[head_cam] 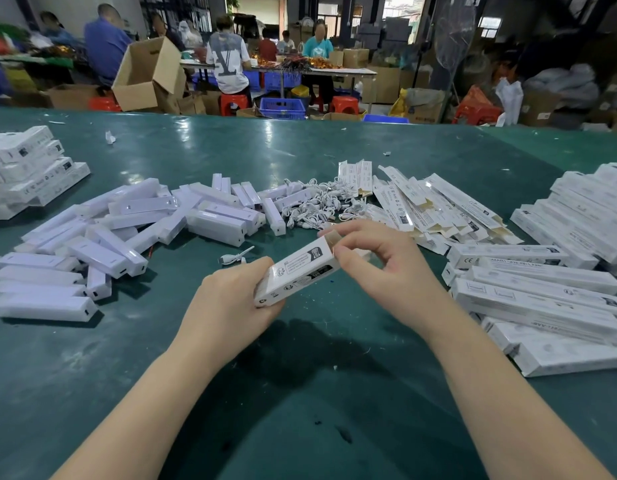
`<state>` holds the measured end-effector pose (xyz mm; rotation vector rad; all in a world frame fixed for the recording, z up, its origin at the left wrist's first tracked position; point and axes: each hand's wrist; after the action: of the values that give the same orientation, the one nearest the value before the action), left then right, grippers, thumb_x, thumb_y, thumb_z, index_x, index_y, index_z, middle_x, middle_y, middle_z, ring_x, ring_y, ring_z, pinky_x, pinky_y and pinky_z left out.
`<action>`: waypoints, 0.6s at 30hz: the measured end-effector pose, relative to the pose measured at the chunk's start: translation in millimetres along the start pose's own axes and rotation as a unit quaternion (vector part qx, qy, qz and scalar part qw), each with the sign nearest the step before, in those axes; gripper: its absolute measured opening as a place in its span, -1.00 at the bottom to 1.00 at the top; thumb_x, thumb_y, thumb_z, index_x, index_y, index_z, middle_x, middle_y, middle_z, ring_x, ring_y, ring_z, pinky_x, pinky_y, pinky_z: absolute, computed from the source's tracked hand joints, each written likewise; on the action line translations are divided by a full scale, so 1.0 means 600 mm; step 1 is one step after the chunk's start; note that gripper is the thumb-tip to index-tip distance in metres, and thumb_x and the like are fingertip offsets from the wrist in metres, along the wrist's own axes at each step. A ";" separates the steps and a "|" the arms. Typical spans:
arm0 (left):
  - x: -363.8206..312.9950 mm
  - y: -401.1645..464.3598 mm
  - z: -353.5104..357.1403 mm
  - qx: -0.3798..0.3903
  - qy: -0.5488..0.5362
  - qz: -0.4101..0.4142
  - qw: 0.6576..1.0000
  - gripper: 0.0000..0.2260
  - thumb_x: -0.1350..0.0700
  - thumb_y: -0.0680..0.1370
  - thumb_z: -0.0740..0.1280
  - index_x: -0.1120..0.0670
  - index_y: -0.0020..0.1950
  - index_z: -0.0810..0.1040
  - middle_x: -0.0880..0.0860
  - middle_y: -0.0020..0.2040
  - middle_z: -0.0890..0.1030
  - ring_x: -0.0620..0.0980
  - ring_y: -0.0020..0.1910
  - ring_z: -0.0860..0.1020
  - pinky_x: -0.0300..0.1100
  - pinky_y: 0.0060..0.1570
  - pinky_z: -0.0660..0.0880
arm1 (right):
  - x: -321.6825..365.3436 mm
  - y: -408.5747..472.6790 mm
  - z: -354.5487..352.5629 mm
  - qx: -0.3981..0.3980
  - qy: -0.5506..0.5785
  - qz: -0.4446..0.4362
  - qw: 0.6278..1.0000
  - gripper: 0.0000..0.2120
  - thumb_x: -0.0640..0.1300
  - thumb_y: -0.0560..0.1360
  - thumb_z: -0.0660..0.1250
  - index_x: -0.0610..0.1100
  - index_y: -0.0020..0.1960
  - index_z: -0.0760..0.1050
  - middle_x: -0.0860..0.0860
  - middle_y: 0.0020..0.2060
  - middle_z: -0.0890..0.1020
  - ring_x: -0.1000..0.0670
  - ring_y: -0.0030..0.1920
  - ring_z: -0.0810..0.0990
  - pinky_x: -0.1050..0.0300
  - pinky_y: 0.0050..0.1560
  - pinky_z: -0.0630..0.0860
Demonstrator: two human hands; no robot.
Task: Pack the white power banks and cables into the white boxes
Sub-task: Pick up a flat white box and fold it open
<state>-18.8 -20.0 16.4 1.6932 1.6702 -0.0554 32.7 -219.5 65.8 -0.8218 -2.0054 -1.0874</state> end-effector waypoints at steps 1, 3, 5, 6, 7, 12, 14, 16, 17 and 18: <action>-0.002 0.000 0.001 0.000 -0.011 -0.004 1.000 -0.73 0.12 0.40 0.43 0.04 -0.28 0.31 -0.04 -0.41 0.42 -0.01 -0.39 0.35 0.00 -0.35 0.45 | 0.000 0.000 0.000 0.001 0.003 0.001 1.000 -0.85 -0.20 0.48 0.35 -0.04 -0.19 0.65 0.17 0.00 0.68 0.19 0.12 0.59 0.31 0.16 0.42; -0.005 0.000 0.002 -0.002 -0.039 -0.013 0.999 -0.75 0.11 0.41 0.43 0.03 -0.28 0.34 -0.07 -0.38 0.45 -0.04 -0.38 0.36 -0.01 -0.36 0.44 | 0.001 -0.001 0.000 -0.007 0.031 0.001 0.999 -0.88 -0.24 0.51 0.36 -0.07 -0.06 0.65 0.15 0.00 0.68 0.17 0.08 0.60 0.31 0.13 0.46; -0.007 0.000 0.001 -0.001 -0.052 -0.019 0.998 -0.78 0.09 0.42 0.43 0.05 -0.25 0.38 -0.08 -0.34 0.49 -0.04 -0.37 0.39 -0.01 -0.35 0.45 | 0.002 0.000 0.000 -0.022 0.070 0.004 0.997 -0.82 -0.25 0.51 0.38 -0.04 0.06 0.58 0.10 0.00 0.68 0.14 0.06 0.62 0.24 0.10 0.52; -0.007 0.000 0.001 -0.001 -0.055 -0.020 0.998 -0.79 0.08 0.42 0.43 0.05 -0.24 0.40 -0.08 -0.33 0.50 -0.04 -0.36 0.41 0.00 -0.35 0.47 | 0.002 0.000 0.000 -0.029 0.084 0.009 0.996 -0.80 -0.25 0.51 0.40 -0.03 0.08 0.57 0.09 0.00 0.68 0.13 0.05 0.62 0.24 0.08 0.54; -0.007 0.000 0.000 -0.001 -0.056 -0.023 0.998 -0.81 0.08 0.42 0.43 0.06 -0.22 0.42 -0.08 -0.33 0.51 -0.03 -0.35 0.43 0.01 -0.33 0.48 | 0.002 0.001 0.001 -0.033 0.093 0.014 0.995 -0.80 -0.25 0.51 0.41 -0.04 0.09 0.58 0.08 -0.01 0.69 0.13 0.04 0.64 0.26 0.05 0.55; -0.007 -0.001 0.000 -0.009 -0.051 -0.039 0.998 -0.86 0.09 0.42 0.45 0.05 -0.10 0.54 -0.07 -0.31 0.57 0.01 -0.25 0.53 0.02 -0.24 0.53 | 0.002 0.004 0.011 -0.080 0.148 0.027 0.985 -0.91 -0.27 0.48 0.44 -0.12 -0.08 0.70 0.04 0.07 0.69 0.18 0.09 0.63 0.35 -0.02 0.52; -0.006 0.000 0.002 -0.015 -0.047 -0.043 0.998 -0.85 0.09 0.42 0.44 0.05 -0.05 0.55 -0.08 -0.28 0.58 0.01 -0.23 0.54 0.01 -0.22 0.53 | 0.001 0.006 0.019 -0.093 0.159 0.035 0.982 -0.88 -0.24 0.49 0.43 -0.05 -0.09 0.70 0.03 0.11 0.68 0.19 0.14 0.61 0.32 0.08 0.52; -0.003 0.001 0.003 -0.022 -0.046 -0.052 0.997 -0.85 0.09 0.43 0.44 0.03 -0.04 0.56 -0.11 -0.27 0.59 -0.04 -0.23 0.54 -0.06 -0.24 0.53 | -0.001 0.004 0.032 -0.089 0.189 0.042 0.977 -0.86 -0.22 0.54 0.38 -0.03 -0.04 0.68 0.01 0.08 0.70 0.15 0.15 0.63 0.21 0.16 0.55; -0.002 0.002 0.003 -0.024 -0.043 -0.058 0.997 -0.86 0.08 0.44 0.44 0.01 -0.05 0.55 -0.13 -0.28 0.58 -0.08 -0.24 0.53 -0.12 -0.26 0.52 | 0.000 0.001 0.041 -0.081 0.204 0.044 0.975 -0.85 -0.19 0.56 0.34 -0.03 0.01 0.67 0.02 0.06 0.71 0.13 0.13 0.64 0.17 0.17 0.56; 0.000 0.002 0.003 -0.025 -0.039 -0.063 0.997 -0.86 0.08 0.44 0.45 -0.01 -0.06 0.53 -0.14 -0.29 0.57 -0.12 -0.26 0.52 -0.17 -0.29 0.50 | 0.002 -0.003 0.050 -0.072 0.202 0.043 0.976 -0.84 -0.16 0.58 0.31 -0.04 0.09 0.65 0.05 0.07 0.70 0.13 0.12 0.65 0.18 0.18 0.56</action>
<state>-17.0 -20.9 15.5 1.5277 1.7045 -0.1377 22.2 -193.8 54.2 -0.6874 -1.5540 -1.2479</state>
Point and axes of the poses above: each hand's wrist, its own y-axis towards the middle knuckle, its own z-axis out of the palm, x = y × z
